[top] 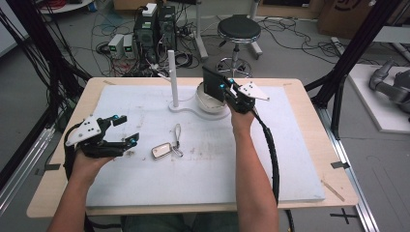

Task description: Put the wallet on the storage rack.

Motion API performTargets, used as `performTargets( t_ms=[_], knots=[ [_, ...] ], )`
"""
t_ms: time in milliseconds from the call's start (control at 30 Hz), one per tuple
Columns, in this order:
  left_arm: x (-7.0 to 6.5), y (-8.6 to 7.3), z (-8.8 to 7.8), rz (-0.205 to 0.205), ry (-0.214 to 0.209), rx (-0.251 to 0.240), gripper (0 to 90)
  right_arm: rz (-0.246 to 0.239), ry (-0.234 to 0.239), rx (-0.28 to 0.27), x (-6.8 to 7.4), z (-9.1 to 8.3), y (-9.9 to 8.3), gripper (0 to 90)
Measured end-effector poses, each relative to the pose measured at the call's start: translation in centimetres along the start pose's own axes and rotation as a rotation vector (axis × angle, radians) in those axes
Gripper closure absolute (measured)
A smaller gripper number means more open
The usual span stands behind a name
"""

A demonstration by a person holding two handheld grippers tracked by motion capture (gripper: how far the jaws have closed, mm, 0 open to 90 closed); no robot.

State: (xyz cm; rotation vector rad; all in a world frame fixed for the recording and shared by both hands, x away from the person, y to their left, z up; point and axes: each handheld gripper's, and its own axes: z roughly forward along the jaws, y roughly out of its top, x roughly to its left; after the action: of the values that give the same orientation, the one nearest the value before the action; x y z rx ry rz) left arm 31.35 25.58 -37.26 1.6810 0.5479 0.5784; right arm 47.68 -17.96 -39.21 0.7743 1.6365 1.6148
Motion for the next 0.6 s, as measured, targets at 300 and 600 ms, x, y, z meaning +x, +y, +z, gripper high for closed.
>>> performTargets(
  t_ms=[300,600],
  knots=[
    [0.0,0.0,0.0,0.002,-0.002,-0.007,23.3,0.016,-0.013,-0.032,0.2,0.5,-0.4,79.5],
    [-0.1,0.1,-0.2,0.002,-0.002,-0.022,23.3,-0.025,-0.014,0.064,0.5,0.7,-2.6,79.3]
  ],
)
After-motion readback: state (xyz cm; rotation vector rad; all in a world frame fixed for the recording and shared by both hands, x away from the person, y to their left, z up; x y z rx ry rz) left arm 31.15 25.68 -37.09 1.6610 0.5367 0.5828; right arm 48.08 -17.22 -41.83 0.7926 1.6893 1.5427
